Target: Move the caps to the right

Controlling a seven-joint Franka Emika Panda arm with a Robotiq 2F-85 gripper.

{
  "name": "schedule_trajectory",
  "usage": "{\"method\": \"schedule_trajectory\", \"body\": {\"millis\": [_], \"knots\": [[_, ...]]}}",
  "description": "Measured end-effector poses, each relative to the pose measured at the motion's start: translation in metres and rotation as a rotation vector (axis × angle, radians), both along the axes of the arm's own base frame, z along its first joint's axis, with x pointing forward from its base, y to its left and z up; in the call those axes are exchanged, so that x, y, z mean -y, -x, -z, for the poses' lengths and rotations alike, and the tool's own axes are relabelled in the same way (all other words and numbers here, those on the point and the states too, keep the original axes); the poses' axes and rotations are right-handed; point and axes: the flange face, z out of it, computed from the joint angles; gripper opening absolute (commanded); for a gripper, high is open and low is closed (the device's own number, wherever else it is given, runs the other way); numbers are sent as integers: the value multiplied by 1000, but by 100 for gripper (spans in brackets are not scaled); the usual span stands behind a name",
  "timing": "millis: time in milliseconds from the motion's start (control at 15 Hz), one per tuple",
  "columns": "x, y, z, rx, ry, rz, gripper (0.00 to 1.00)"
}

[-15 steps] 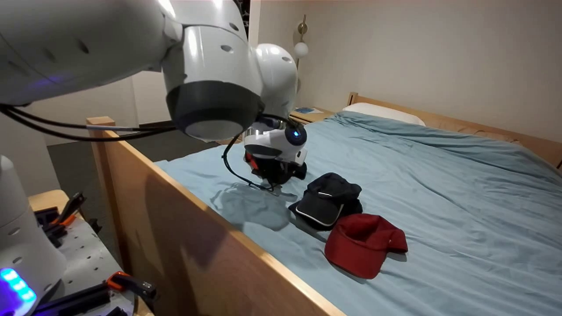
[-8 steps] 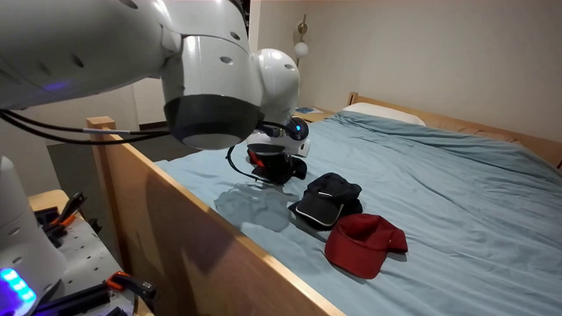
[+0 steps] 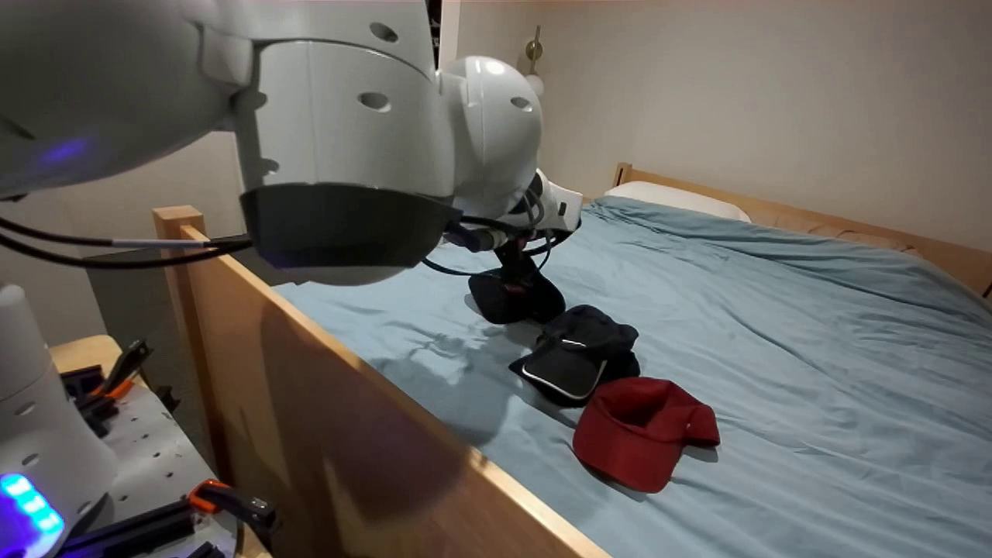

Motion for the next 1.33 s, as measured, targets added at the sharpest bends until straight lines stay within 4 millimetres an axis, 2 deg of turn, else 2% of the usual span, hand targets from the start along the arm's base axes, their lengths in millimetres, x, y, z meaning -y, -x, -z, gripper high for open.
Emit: {"method": "schedule_trajectory", "body": {"millis": [133,333,667,800,867,1000,1133,1333], "knots": [[40,6,-11,23,-22,75,5],[120,24,-22,38,-40,210,5],[248,82,-33,47,-74,443,5],[283,103,-33,47,-79,508,5],[295,112,-31,43,-82,531,5],[306,122,-19,18,-94,557,5],[306,127,2,-23,-113,566,5],[296,130,41,-103,-137,566,5]]}}
